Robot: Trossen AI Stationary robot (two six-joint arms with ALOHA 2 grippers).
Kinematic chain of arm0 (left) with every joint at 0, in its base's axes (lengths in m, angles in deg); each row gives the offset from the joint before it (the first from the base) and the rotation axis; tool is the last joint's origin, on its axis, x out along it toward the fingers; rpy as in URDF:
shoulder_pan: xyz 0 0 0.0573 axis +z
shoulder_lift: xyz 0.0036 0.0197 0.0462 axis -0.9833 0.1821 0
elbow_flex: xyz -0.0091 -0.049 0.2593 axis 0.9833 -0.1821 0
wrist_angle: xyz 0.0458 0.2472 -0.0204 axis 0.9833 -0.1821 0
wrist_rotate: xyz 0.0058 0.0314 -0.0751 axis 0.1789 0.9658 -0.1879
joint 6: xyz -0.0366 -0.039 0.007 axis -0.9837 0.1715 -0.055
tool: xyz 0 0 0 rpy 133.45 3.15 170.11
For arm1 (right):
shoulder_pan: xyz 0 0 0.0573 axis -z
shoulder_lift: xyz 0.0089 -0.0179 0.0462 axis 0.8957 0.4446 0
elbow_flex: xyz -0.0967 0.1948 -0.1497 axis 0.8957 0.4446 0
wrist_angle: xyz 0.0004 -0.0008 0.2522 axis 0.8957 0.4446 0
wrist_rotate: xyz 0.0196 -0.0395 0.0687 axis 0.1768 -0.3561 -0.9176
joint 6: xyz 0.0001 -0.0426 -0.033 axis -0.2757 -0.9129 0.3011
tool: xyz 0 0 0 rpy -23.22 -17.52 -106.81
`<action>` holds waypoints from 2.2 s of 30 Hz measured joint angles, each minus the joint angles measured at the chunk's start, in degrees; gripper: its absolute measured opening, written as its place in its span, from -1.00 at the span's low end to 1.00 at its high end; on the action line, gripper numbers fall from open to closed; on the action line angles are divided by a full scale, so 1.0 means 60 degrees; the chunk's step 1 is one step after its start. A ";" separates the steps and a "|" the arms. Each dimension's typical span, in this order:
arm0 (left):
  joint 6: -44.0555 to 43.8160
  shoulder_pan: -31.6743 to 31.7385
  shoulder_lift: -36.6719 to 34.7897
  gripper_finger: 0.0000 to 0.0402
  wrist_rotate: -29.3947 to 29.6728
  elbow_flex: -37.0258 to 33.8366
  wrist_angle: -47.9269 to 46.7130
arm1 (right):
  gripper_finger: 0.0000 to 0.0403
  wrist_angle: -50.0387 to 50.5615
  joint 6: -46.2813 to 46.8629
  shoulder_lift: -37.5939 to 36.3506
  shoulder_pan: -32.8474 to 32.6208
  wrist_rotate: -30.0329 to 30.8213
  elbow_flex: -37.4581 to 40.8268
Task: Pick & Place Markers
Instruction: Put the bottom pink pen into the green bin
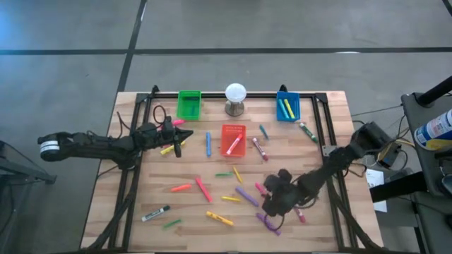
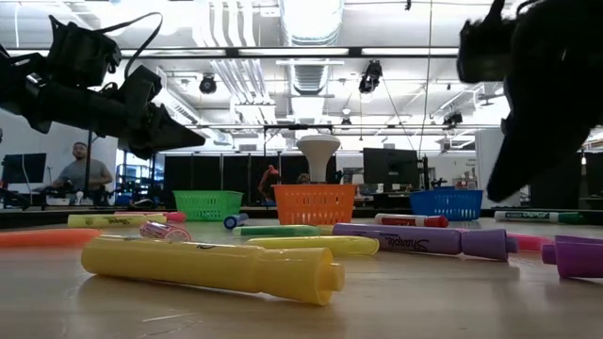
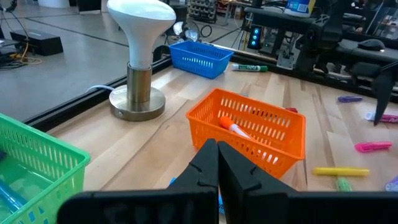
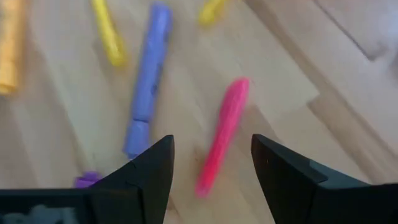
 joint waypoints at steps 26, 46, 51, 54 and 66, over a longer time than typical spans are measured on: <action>-0.0498 0.0000 0.0012 -0.82 -0.0057 0.0000 -0.0341 | -0.65 0.0506 0.0164 0.1345 0.0551 -0.0822 -0.0598; -0.0502 0.0004 0.0016 -0.82 -0.0062 0.0000 -0.0330 | -0.78 0.0462 -0.1160 0.0294 0.0557 -0.0490 -0.0510; -0.0251 0.0000 0.0016 -0.81 -0.0204 0.0000 -0.0488 | -0.78 0.0376 -0.2029 -0.0316 0.0690 0.0338 -0.0376; -0.0245 -0.0002 0.0016 -0.80 -0.0221 0.0000 -0.0499 | -0.78 -0.0437 -0.3084 -0.0630 0.0966 0.0583 -0.0243; -0.0466 -0.0947 0.0016 -0.47 -0.0972 0.0004 0.1475 | -0.78 -0.8220 -0.8622 -0.0683 0.3238 -0.1620 0.1226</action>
